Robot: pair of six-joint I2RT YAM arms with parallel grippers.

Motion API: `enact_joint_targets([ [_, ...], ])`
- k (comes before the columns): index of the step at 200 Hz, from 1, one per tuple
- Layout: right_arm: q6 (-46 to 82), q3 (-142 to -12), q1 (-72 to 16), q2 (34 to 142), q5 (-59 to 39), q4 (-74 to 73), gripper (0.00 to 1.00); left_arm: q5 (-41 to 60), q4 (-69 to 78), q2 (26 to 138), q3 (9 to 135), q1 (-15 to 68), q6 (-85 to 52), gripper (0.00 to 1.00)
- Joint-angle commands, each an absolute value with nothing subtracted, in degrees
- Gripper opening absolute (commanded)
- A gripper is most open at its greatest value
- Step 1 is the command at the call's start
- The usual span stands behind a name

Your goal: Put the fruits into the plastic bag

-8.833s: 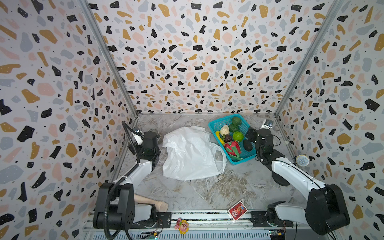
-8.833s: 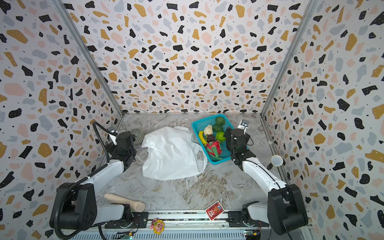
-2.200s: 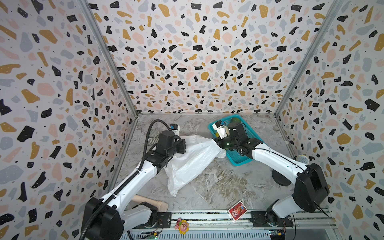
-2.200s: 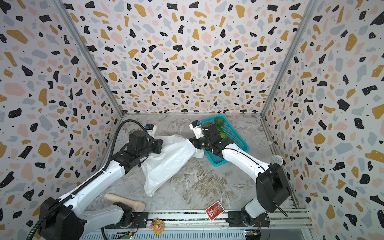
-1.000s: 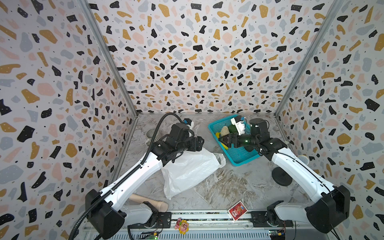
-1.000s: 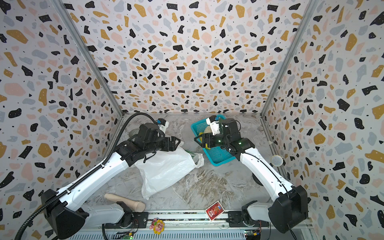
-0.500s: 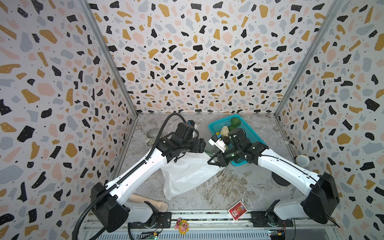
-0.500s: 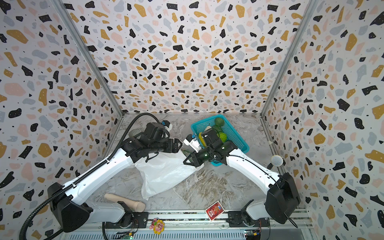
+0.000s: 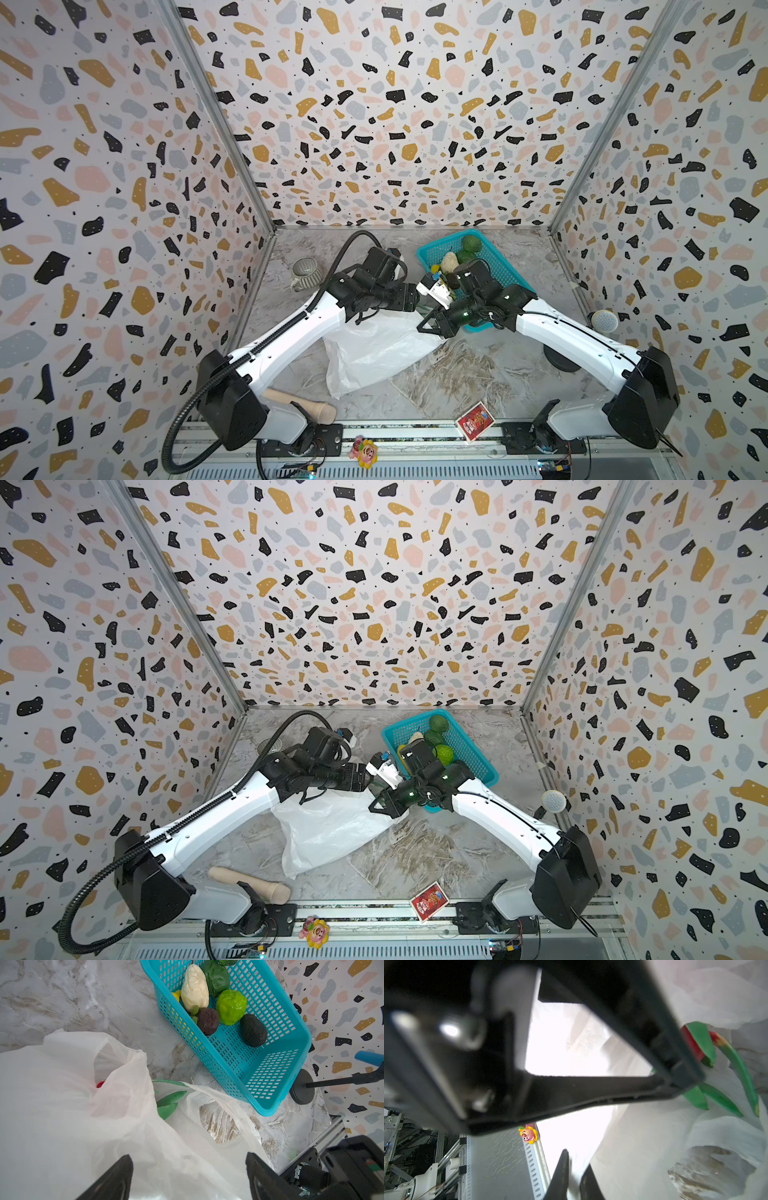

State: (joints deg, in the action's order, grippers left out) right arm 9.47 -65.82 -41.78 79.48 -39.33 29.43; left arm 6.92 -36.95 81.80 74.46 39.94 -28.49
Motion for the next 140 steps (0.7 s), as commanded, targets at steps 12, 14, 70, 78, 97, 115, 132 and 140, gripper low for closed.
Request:
enact_joint_targets([
  [12, 5.62, -71.51, -44.21, 79.10, -37.29, 24.08, 0.11, 12.05, -38.34, 84.63, 76.33, 43.73, -26.28, 0.86],
  [14, 5.54, -71.51, -44.34, 79.10, -37.16, 23.86, 0.11, 12.15, -38.22, 84.75, 76.30, 43.74, -26.35, 0.86],
  [70, 3.68, -70.71, -48.91, 77.09, -34.13, 18.46, 0.06, 12.94, -38.03, 88.17, 77.58, 43.74, -25.76, 0.86],
  [78, 3.56, -70.57, -49.42, 76.70, -33.15, 17.83, 0.03, 11.90, -38.36, 88.62, 78.22, 43.70, -25.66, 0.86],
  [97, 4.09, -69.39, -49.48, 75.62, -31.32, 16.29, 0.00, 6.80, -38.65, 88.44, 79.36, 43.40, -26.07, 0.85],
  [115, 3.46, -68.26, -49.49, 75.06, -31.57, 16.40, 0.00, 4.81, -34.99, 86.22, 78.25, 42.01, -28.11, 0.85],
  [132, 1.99, -68.20, -49.51, 75.14, -31.81, 18.44, 0.12, 4.98, -31.31, 83.66, 77.08, 40.27, -29.63, 0.86],
  [140, 1.89, -68.20, -49.48, 74.94, -30.76, 19.21, 0.41, 4.27, -31.09, 83.09, 77.65, 39.33, -29.19, 0.87],
])
